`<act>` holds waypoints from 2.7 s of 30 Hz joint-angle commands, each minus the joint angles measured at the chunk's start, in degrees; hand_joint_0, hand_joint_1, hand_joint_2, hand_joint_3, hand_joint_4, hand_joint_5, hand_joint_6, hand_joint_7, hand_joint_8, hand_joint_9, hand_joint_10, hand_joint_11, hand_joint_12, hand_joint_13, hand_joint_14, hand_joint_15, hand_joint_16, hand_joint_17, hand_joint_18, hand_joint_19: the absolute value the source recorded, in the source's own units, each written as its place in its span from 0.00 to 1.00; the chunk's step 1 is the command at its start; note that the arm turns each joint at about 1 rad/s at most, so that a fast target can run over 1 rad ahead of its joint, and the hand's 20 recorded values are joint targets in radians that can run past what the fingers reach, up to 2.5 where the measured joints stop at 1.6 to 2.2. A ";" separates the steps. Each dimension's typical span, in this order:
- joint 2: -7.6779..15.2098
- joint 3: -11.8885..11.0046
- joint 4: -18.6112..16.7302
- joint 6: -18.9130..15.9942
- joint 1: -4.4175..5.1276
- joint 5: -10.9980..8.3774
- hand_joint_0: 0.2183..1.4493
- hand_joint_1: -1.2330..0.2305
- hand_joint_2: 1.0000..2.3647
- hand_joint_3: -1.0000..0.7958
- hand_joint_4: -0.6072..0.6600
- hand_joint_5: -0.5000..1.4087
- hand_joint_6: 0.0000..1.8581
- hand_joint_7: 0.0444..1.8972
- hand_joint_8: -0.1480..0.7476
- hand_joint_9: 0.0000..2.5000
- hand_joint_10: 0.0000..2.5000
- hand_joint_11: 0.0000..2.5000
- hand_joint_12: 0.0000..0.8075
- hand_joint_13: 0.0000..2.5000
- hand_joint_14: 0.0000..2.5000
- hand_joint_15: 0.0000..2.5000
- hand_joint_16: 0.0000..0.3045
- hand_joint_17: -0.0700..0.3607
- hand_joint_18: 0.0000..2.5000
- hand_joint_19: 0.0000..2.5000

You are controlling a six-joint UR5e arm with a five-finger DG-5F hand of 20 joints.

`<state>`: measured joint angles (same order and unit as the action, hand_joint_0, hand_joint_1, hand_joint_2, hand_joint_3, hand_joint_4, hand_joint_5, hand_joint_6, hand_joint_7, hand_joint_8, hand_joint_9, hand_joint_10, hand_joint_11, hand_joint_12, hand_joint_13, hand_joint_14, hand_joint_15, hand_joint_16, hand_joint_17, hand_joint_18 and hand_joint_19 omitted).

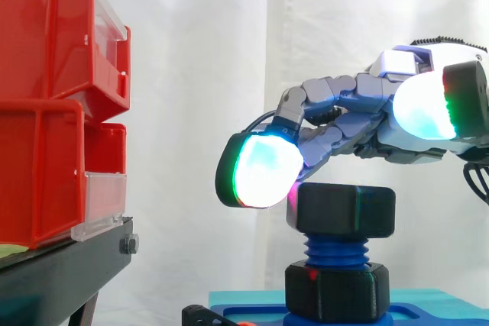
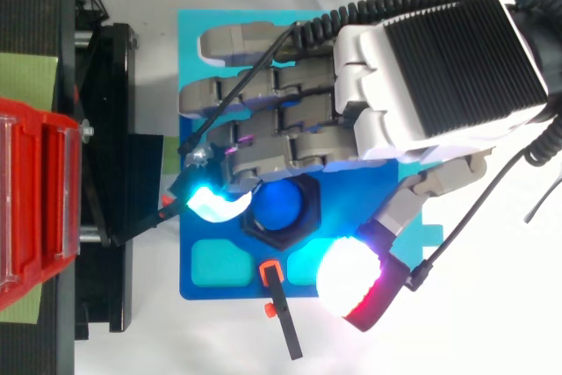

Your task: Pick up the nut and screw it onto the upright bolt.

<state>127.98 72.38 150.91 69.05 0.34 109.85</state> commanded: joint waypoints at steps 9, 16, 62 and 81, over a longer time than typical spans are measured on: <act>-0.02 0.04 -0.36 0.29 -1.13 0.71 0.21 0.64 0.00 0.28 0.68 0.21 0.27 0.73 0.49 0.22 0.00 0.00 0.36 0.16 0.00 0.00 0.09 0.31 0.03 0.00; -0.02 -0.04 -0.97 1.09 -2.45 1.85 0.22 0.63 0.00 0.28 0.68 0.24 0.28 0.76 0.49 0.28 0.00 0.00 0.34 0.20 0.00 0.00 0.08 0.29 0.06 0.00; -0.02 -1.71 -0.80 1.26 -0.69 4.93 0.19 0.79 0.00 0.28 0.59 0.14 0.27 0.30 0.42 0.13 0.00 0.00 0.43 0.08 0.00 0.00 0.15 0.40 0.00 0.00; -0.02 0.75 -3.96 0.73 -0.60 2.21 0.19 0.78 0.00 0.28 0.61 0.15 0.27 0.33 0.44 0.13 0.00 0.00 0.44 0.09 0.00 0.00 0.15 0.40 0.00 0.00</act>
<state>127.97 73.11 147.02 69.73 -0.17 112.05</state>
